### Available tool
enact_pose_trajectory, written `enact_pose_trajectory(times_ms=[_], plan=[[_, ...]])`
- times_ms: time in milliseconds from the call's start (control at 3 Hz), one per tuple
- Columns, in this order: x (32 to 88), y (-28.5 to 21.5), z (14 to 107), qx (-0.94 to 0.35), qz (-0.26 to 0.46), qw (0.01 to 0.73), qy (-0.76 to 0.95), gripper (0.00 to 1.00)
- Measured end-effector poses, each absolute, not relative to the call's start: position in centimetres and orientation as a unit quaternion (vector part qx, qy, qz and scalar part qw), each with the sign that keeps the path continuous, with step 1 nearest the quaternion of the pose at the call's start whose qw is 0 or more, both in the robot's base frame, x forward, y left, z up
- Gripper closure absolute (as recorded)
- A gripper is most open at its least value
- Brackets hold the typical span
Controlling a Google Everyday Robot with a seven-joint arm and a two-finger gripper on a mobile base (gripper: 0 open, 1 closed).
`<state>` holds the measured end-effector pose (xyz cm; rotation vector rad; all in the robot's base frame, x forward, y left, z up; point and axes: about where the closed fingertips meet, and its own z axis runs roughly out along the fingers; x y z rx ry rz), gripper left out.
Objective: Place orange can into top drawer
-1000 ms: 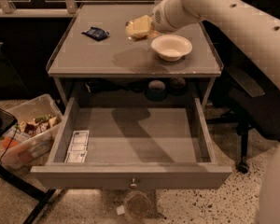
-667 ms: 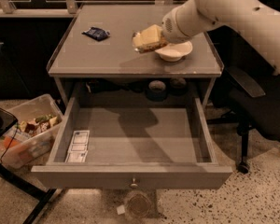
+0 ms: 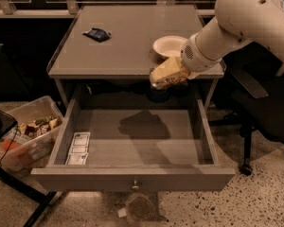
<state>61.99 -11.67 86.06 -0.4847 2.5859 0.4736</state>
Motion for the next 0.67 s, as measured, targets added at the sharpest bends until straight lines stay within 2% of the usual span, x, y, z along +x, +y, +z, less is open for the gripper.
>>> enact_pose_trajectory(times_ms=[667], plan=[[55.5, -15.5, 85.1, -0.177, 0.120, 0.167, 0.962, 1.00]])
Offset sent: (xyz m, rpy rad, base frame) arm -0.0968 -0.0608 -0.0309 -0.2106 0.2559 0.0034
